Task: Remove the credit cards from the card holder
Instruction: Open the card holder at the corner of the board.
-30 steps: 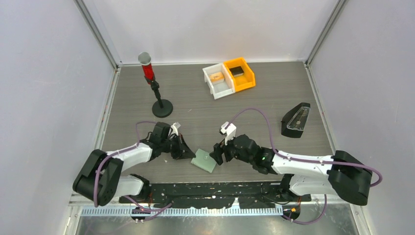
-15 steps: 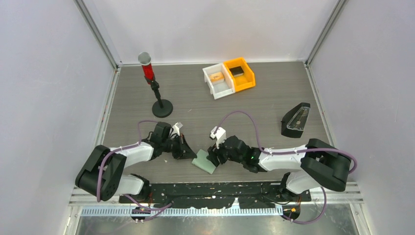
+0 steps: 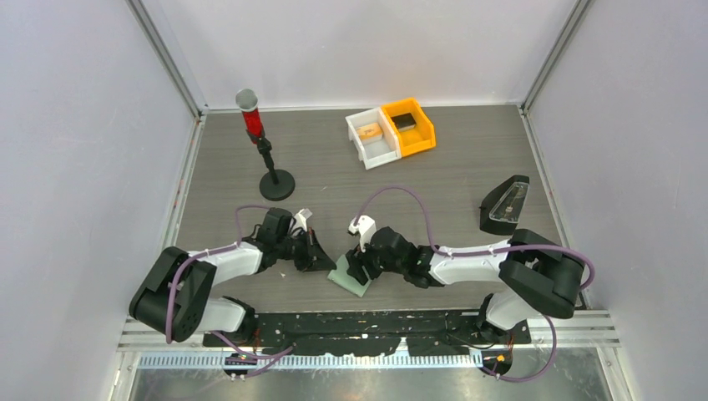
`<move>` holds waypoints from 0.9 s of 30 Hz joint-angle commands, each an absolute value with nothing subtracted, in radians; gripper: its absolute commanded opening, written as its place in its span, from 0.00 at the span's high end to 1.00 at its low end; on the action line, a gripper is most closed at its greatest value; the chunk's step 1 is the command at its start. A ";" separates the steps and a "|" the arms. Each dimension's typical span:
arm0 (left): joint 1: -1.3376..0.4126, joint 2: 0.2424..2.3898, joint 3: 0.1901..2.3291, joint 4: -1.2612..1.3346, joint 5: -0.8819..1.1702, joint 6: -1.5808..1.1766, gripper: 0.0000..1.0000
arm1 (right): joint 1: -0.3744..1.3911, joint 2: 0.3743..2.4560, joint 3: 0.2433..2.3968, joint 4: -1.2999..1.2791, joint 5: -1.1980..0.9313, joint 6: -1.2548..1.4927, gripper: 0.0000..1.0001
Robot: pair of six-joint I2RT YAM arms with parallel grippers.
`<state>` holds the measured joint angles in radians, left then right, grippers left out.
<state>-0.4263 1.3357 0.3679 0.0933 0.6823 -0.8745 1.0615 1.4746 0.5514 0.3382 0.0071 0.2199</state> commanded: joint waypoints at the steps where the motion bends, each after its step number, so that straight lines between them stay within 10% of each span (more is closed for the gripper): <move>1: -0.433 1.305 0.387 0.094 0.707 -0.871 1.00 | 1.069 1.509 0.610 0.262 -0.035 0.239 0.33; 14: -0.434 1.230 0.398 -0.062 0.598 -0.815 1.00 | 1.080 1.497 0.631 0.100 0.182 0.298 0.65; 27: -0.442 1.234 0.384 -0.078 0.576 -0.807 1.00 | 1.069 1.438 0.647 -0.027 0.231 0.289 0.56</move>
